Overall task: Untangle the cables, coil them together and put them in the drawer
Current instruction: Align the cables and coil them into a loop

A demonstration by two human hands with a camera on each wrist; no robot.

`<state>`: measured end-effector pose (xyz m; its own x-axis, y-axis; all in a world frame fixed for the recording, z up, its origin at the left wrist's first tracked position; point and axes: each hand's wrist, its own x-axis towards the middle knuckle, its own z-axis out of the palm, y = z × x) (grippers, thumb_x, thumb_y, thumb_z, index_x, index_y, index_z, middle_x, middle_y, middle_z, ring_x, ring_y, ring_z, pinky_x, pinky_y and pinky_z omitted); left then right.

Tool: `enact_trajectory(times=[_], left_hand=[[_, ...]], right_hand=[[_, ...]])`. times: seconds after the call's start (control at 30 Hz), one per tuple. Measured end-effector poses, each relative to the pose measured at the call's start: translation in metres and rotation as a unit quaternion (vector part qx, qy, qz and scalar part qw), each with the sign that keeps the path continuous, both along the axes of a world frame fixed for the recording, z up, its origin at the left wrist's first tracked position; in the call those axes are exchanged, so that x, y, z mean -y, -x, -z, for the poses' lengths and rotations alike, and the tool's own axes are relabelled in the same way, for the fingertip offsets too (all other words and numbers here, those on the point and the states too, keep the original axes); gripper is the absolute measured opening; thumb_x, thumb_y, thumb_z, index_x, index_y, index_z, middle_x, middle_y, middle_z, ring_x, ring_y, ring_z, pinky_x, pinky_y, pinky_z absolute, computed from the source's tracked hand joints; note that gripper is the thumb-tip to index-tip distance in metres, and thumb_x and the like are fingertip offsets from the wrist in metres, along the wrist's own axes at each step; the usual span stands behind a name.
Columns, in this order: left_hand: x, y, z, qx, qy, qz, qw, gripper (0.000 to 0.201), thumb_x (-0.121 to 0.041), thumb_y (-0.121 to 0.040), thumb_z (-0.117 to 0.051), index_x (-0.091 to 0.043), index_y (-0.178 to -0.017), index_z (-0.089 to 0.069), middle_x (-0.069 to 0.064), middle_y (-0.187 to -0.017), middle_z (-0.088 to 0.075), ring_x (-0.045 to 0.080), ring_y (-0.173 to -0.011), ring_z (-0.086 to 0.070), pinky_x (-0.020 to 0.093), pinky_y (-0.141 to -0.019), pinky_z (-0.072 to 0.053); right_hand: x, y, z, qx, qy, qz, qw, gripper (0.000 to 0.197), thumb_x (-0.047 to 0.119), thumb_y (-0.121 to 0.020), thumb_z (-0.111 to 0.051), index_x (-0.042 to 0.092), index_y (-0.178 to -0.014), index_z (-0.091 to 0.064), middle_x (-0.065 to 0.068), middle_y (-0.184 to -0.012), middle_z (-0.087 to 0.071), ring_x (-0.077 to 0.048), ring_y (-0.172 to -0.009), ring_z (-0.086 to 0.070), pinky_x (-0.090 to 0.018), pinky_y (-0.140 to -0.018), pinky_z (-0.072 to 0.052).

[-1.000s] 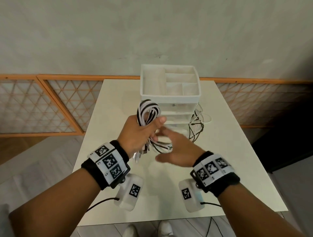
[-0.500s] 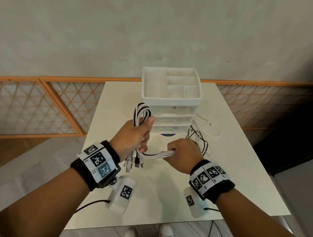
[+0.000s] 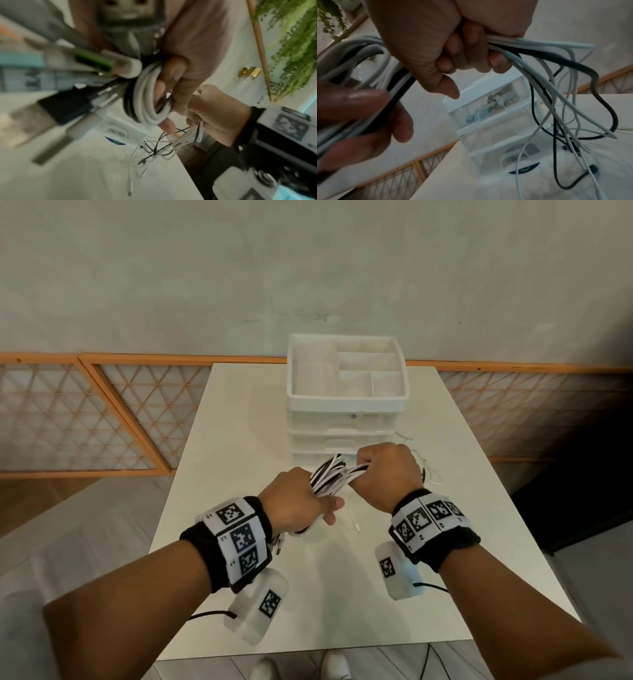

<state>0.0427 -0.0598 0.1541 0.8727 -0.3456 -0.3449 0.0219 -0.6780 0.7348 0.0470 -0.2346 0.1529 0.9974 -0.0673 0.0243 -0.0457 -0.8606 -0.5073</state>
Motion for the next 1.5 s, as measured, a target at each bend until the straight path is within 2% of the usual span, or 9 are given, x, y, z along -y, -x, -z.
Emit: enact_trajectory(times=[0.37,0.5,0.6,0.77,0.87,1.0,1.23,1.37,1.5], left_hand=[[-0.013,-0.016,-0.01,0.0,0.234,-0.227,0.945,0.045,-0.053,-0.089,-0.061,-0.009,-0.076,-0.057,0.009,-0.071,-0.052,0.018,-0.046,-0.032,0.024,-0.046,-0.029],[0.001,-0.014,-0.017,0.018,0.205,-0.208,0.956,0.067,-0.08,-0.065,-0.053,-0.013,-0.067,-0.047,0.004,-0.058,-0.045,0.018,-0.046,-0.035,0.021,-0.045,-0.029],[0.015,-0.014,-0.022,0.024,0.19,-0.203,0.96,0.069,-0.082,-0.057,-0.063,-0.017,-0.06,-0.041,-0.007,-0.043,-0.039,0.008,-0.035,-0.036,0.017,-0.041,-0.031],[0.019,-0.02,-0.015,0.026,0.245,-0.282,0.927,0.037,-0.043,-0.07,-0.08,-0.009,-0.077,-0.067,0.009,-0.067,-0.068,0.027,-0.066,-0.069,0.035,-0.062,-0.057],[0.01,-0.023,-0.017,0.042,0.268,-0.305,0.913,0.021,-0.033,-0.077,-0.072,-0.013,-0.074,-0.066,0.003,-0.064,-0.064,0.025,-0.064,-0.064,0.033,-0.059,-0.051],[-0.003,-0.03,-0.031,0.082,0.287,-0.291,0.909,0.023,-0.029,-0.082,-0.066,-0.013,-0.064,-0.065,0.007,-0.069,-0.057,0.021,-0.064,-0.054,0.031,-0.061,-0.042],[-0.029,-0.044,-0.07,0.186,0.32,-0.241,0.897,0.009,-0.021,-0.082,-0.061,-0.016,-0.075,-0.065,0.005,-0.078,-0.063,0.017,-0.07,-0.053,0.032,-0.069,-0.04],[-0.031,-0.044,-0.077,0.2,0.32,-0.189,0.907,0.008,-0.012,-0.087,-0.061,-0.017,-0.081,-0.062,0.004,-0.077,-0.064,0.015,-0.075,-0.058,0.031,-0.072,-0.042],[-0.018,-0.035,-0.074,0.188,0.328,-0.141,0.915,0.002,-0.01,-0.084,-0.061,-0.01,-0.085,-0.063,0.007,-0.076,-0.062,0.02,-0.075,-0.058,0.035,-0.074,-0.047]], right_hand=[[0.032,0.013,0.005,0.042,-0.297,-0.048,0.953,0.019,0.03,-0.094,-0.065,0.029,-0.079,-0.076,0.008,-0.061,-0.063,-0.013,-0.049,-0.045,-0.027,-0.052,-0.043],[0.005,0.014,0.011,0.144,-0.289,-0.05,0.945,0.015,0.023,-0.096,-0.063,0.019,-0.095,-0.077,0.009,-0.064,-0.063,-0.003,-0.058,-0.057,-0.015,-0.062,-0.045],[-0.019,0.018,0.017,0.201,-0.25,-0.128,0.938,0.015,0.011,-0.097,-0.059,0.005,-0.092,-0.073,-0.007,-0.073,-0.063,-0.019,-0.067,-0.06,-0.032,-0.063,-0.052],[-0.042,0.027,0.028,0.188,-0.225,-0.226,0.929,0.031,-0.006,-0.092,-0.053,0.001,-0.121,-0.062,-0.004,-0.11,-0.057,-0.009,-0.093,-0.056,-0.019,-0.081,-0.048],[-0.032,0.031,0.037,0.13,-0.166,-0.235,0.949,0.069,0.002,-0.091,-0.059,0.024,-0.151,-0.033,0.001,-0.119,-0.047,-0.01,-0.1,-0.052,-0.025,-0.09,-0.048],[-0.014,0.031,0.049,0.009,-0.162,-0.146,0.976,0.079,0.031,-0.084,-0.072,0.051,-0.141,-0.022,0.006,-0.124,-0.058,-0.015,-0.115,-0.053,-0.033,-0.101,-0.043],[0.027,0.028,0.073,-0.147,0.073,-0.099,0.981,0.058,0.063,-0.083,-0.06,0.036,-0.133,-0.049,0.009,-0.137,-0.05,-0.017,-0.128,-0.047,-0.039,-0.106,-0.029],[0.03,0.029,0.046,-0.145,-0.074,-0.149,0.975,0.108,0.067,-0.064,-0.074,0.043,-0.152,-0.016,0.017,-0.158,-0.02,-0.008,-0.146,-0.024,-0.046,-0.121,-0.018],[-0.006,0.026,-0.007,-0.059,-0.23,-0.179,0.955,0.108,0.069,-0.065,-0.074,0.04,-0.153,-0.019,0.02,-0.158,-0.025,-0.003,-0.145,-0.025,-0.032,-0.118,-0.024]])
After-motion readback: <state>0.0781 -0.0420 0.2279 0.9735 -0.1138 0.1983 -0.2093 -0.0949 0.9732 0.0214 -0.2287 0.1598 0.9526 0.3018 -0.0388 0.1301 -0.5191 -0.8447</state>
